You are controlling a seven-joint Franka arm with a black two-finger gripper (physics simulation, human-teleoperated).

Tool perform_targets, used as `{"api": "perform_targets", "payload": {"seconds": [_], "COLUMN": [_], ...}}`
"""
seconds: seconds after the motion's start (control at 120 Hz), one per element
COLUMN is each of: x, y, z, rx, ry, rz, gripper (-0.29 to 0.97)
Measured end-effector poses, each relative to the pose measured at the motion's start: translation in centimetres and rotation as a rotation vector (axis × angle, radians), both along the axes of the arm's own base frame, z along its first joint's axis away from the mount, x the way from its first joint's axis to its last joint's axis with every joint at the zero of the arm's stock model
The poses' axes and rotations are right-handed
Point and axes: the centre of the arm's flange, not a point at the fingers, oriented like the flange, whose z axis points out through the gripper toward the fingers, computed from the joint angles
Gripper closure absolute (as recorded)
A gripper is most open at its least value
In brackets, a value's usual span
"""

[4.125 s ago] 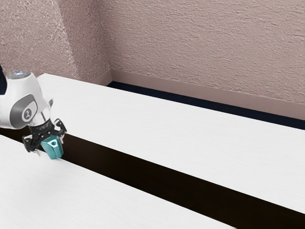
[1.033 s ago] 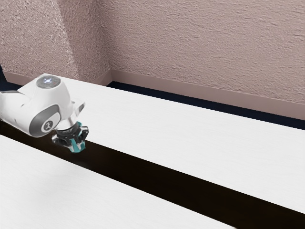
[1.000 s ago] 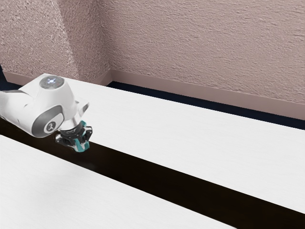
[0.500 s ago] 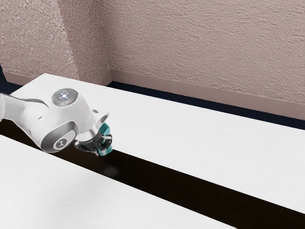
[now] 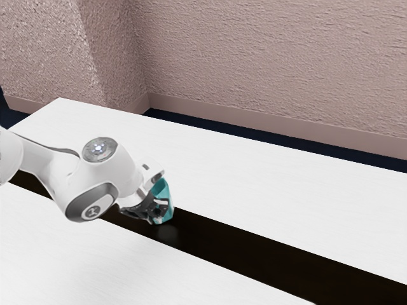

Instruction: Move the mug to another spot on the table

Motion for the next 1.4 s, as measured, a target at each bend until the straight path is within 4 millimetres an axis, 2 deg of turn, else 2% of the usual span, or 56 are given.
{"api": "perform_targets", "payload": {"seconds": [0.383, 0.475, 0.6, 0.658, 0.85, 1.183, 1.233, 1.4], "x": [-0.1, 0.4, 1.1, 1.2, 1.1, 0.9, 0.9, 0.8], "y": [-2.0, -1.4, 1.8, 2.6, 1.6, 1.6, 1.6, 1.4], "z": [-1.7, -2.0, -2.2, -2.4, -2.8, -3.4, -3.6, -3.6], "rx": [0.028, 0.035, 0.042, 0.043, 0.044, 0.042, 0.04, 0.044], "ry": [0.011, 0.014, 0.016, 0.019, 0.025, 0.039, 0.043, 0.042], "rz": [-0.136, -0.147, -0.101, -0.09, -0.121, -0.131, -0.132, -0.146], "gripper": [0.72, 0.72, 0.72, 0.72, 0.72, 0.71, 0.68, 0.33]}}
